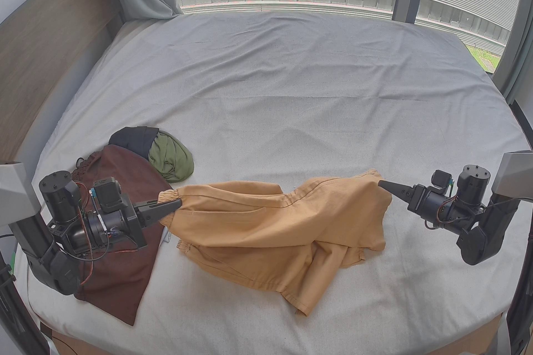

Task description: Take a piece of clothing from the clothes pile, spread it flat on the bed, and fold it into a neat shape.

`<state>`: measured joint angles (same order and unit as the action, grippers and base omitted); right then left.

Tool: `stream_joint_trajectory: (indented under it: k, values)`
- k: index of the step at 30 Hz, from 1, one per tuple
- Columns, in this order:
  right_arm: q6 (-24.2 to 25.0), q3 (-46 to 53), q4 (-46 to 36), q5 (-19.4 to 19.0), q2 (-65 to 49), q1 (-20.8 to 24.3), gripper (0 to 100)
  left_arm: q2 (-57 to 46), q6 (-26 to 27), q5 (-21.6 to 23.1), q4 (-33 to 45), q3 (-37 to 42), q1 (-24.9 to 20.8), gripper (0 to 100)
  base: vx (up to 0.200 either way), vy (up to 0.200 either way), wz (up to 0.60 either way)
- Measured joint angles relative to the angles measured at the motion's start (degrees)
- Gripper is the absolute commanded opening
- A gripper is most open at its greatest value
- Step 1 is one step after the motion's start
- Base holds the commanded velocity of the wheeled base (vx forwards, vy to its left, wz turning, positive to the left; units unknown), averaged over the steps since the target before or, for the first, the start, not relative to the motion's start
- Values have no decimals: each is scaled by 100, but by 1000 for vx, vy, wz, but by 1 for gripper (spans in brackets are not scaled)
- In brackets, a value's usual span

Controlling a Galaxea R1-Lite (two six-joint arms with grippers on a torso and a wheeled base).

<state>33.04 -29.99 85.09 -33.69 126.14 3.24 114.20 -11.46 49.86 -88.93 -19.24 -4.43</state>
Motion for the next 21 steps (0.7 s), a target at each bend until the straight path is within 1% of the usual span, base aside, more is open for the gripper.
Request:
stream_joint_trajectory:
  k: [4,8,9,21]
  values:
    - [110,-20,266,0,219,85,100,-1,0,-2,-2,-2,5,0,0,0,0]
    - [143,-30,318,-33,410,196,100,-6,-2,-2,-2,-7,7,0,0,0,0]
    - [152,-30,323,-38,435,207,0,-10,-2,-2,0,-9,16,0,0,0,0]
    - [101,102,332,-79,462,256,0,-10,-2,-5,0,-83,63,0,0,0,0]
